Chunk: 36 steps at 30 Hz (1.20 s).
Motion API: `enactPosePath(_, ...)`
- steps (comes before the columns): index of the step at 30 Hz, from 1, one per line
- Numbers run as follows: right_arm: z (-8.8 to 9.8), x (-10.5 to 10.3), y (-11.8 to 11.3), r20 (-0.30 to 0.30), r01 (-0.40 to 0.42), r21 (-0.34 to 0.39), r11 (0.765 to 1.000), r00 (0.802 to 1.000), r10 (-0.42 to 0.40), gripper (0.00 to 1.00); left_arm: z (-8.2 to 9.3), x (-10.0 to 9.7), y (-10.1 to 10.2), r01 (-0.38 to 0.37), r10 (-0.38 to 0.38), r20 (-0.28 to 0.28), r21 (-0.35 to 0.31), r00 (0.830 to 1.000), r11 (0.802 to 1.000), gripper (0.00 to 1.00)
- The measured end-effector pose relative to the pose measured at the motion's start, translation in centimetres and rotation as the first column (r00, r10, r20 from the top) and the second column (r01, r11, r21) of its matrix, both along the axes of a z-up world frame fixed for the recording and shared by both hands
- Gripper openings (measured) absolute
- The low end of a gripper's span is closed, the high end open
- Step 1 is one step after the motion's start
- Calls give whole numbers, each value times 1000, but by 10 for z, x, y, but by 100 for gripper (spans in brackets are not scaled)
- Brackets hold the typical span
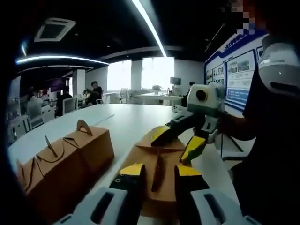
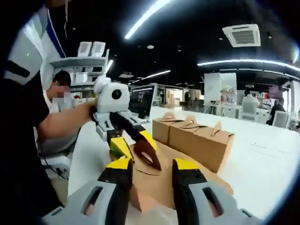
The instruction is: Pick up one paper box from the group, open the paper box, and remove the item inside
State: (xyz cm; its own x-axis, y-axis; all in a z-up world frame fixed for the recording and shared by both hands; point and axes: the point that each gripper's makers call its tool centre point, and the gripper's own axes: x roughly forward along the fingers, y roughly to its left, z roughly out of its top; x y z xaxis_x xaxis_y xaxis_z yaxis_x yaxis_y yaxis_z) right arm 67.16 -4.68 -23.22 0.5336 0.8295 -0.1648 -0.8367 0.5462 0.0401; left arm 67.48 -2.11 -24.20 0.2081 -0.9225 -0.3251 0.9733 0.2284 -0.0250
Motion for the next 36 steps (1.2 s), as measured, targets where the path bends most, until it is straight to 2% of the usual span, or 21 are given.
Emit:
enactPosePath(2, 1, 2, -4, 21, -10, -2, 1000, 1000, 10, 35, 2, 2, 1, -40, 40, 9, -35, 999, 999, 29)
enactPosePath(5, 0, 2, -9, -17, -24, 32, 999, 1000, 25, 35, 5, 5, 6, -99, 102, 37, -65, 994, 993, 33)
enactPosePath(9, -2, 1, -12, -30, -51, 49, 997, 998, 53, 36, 10, 2, 10, -139, 143, 74, -62, 987, 988, 37)
enactPosePath(12, -2, 0, -13, -31, -72, 55, 996, 997, 74, 37, 24, -2, 10, -199, 208, 54, -137, 977, 970, 39)
enactPosePath(14, -3, 1, -13, -34, -86, 62, 994, 996, 88, 37, 31, -8, 9, -229, 240, 51, -163, 969, 960, 41)
enactPosePath(15, -3, 1, -13, -40, -89, 67, 994, 995, 91, 37, 34, -8, 10, -258, 273, 84, -157, 958, 953, 42)
enactPosePath(16, -3, 1, -12, -41, -91, 69, 993, 995, 94, 37, 36, -9, 10, -293, 311, 134, -138, 941, 946, 44)
enactPosePath(18, -3, 2, -11, -40, -93, 67, 993, 995, 96, 37, 41, -11, 9, -347, 364, 196, -118, 910, 930, 48)
enactPosePath(20, -3, 3, -11, -46, -90, 67, 994, 995, 93, 37, 44, -12, 8, -401, 407, 277, -82, 870, 912, 48)
enactPosePath(21, -4, 5, -12, -58, -83, 70, 994, 995, 87, 37, 45, -12, 8, -420, 417, 320, -64, 851, 905, 48)
enactPosePath(22, -4, 6, -12, -63, -79, 70, 994, 995, 83, 37, 47, -13, 6, -435, 408, 405, -28, 818, 900, 48)
enactPosePath(23, -4, 6, -12, -66, -77, 69, 995, 994, 81, 37, 46, -16, 3, -440, 384, 467, 14, 797, 898, 47)
enactPosePath(25, -5, 6, -12, -67, -75, 56, 996, 995, 78, 37, 40, -18, -2, -467, 352, 531, 94, 770, 879, 46)
enactPosePath(27, -4, 4, -11, -67, -71, 42, 997, 995, 73, 36, 35, -18, -5, -489, 336, 558, 146, 758, 860, 42)
enactPosePath(29, -4, 4, -11, -76, -69, 40, 997, 995, 71, 36, 32, -23, -10, -491, 312, 570, 190, 760, 850, 35)
enactPosePath(31, -5, 3, -10, -74, -72, 34, 997, 994, 75, 36, 35, -23, -9, -515, 301, 602, 217, 739, 830, 35)
enactPosePath(33, -5, 2, -10, -72, -77, 28, 997, 994, 79, 36, 34, -21, -2, -545, 294, 630, 250, 719, 800, 29)
enactPosePath(34, -5, 2, -10, -72, -79, 27, 997, 994, 81, 36, 32, -20, 3, -566, 288, 643, 278, 710, 776, 26)
enactPosePath(36, -5, 2, -9, -73, -84, 26, 996, 994, 86, 36, 28, -19, 10, -582, 262, 654, 333, 709, 742, 24)
